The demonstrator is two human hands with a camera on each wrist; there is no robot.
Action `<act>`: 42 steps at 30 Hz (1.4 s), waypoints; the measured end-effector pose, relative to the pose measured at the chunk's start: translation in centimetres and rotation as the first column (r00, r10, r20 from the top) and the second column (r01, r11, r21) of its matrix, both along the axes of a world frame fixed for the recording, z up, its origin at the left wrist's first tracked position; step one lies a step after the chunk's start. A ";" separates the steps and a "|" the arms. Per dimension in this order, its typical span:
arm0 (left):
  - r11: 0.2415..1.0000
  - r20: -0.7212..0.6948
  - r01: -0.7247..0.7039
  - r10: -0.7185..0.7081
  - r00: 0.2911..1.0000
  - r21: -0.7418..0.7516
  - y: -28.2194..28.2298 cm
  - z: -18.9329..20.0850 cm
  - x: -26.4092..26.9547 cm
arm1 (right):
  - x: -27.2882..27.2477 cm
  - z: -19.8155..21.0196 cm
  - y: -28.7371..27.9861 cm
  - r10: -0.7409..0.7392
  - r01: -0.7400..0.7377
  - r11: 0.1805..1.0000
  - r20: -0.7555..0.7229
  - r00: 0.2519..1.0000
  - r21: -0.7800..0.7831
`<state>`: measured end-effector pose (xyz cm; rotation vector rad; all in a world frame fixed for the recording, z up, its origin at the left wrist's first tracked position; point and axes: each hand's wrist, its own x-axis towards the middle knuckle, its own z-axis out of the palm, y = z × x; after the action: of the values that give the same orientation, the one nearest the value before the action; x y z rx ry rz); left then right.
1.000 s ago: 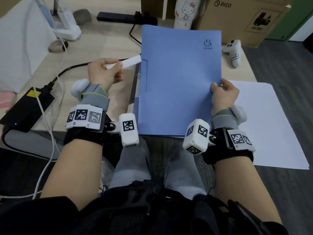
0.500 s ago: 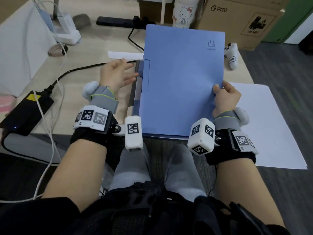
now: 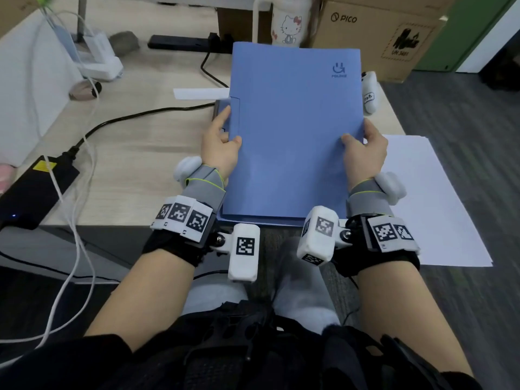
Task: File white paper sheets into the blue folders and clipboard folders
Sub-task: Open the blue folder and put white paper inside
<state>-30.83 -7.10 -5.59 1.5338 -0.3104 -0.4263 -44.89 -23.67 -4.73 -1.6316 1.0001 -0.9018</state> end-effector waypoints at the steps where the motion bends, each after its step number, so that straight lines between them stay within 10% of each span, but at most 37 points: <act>1: 1.000 0.002 -0.023 0.023 1.000 -0.008 -0.3 -0.1 -0.1 | -0.2 0.1 0.0 0.013 -0.014 1.000 -0.029 0.999 -0.028; 10: 0.991 0.007 -0.100 0.099 0.995 0.092 -1.9 -1.0 0.4 | -4.1 0.1 -1.2 0.138 -0.141 0.990 -0.080 0.987 -0.026; 22: 0.928 0.095 0.071 -0.114 0.989 0.367 -3.0 -2.0 0.4 | -5.5 0.2 0.4 0.047 -0.285 0.853 0.477 0.877 0.438; 31: 0.782 0.148 0.172 -0.319 0.936 0.599 -2.0 -0.4 0.4 | -1.5 3.5 3.4 0.254 -0.354 0.925 0.470 0.846 0.137; 42: 0.898 -0.096 0.402 -0.391 0.916 0.177 2.2 3.6 0.4 | 4.8 4.6 8.2 0.648 -0.641 0.760 0.199 0.735 -0.107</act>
<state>-30.46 -4.86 -1.99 1.6445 -0.5541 -0.8430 -40.11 -15.49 -0.10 -1.6870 0.2064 -0.5927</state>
